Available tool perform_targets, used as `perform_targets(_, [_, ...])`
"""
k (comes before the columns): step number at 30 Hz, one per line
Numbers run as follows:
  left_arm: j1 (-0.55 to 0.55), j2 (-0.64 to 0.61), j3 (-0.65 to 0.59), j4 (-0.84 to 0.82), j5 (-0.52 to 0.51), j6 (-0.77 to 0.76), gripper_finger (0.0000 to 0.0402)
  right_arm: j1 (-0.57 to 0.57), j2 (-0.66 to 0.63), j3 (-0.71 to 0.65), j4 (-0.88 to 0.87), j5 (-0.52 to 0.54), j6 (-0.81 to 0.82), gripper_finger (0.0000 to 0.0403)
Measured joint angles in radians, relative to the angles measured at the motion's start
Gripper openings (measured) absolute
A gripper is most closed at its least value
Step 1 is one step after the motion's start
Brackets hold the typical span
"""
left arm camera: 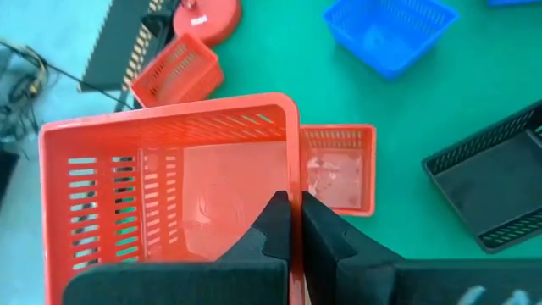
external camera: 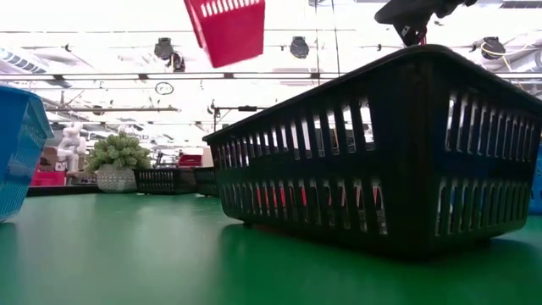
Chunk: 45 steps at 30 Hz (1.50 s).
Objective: Stack baskets by color
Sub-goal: Stack the bottom left red bin on the other bottom middle red bin
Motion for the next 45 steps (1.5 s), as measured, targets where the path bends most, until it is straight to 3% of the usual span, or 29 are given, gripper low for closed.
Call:
perform_targets(14, [0.020, 0.273, 0.525, -0.382, 0.017, 0.100, 0.0007, 0.000, 0.000, 0.000, -0.001, 0.000, -0.006, 0.0000])
perform_targets(31, [0.014, 0.284, 0.513, -0.342, 0.037, 0.058, 0.0007, 0.000, 0.000, 0.000, -0.008, 0.000, -0.007, 0.0000])
perform_targets(45, [-0.026, 0.398, 0.513, -0.285, 0.045, 0.067, 0.0012, 0.000, 0.000, 0.000, -0.035, 0.000, -0.007, 0.0000])
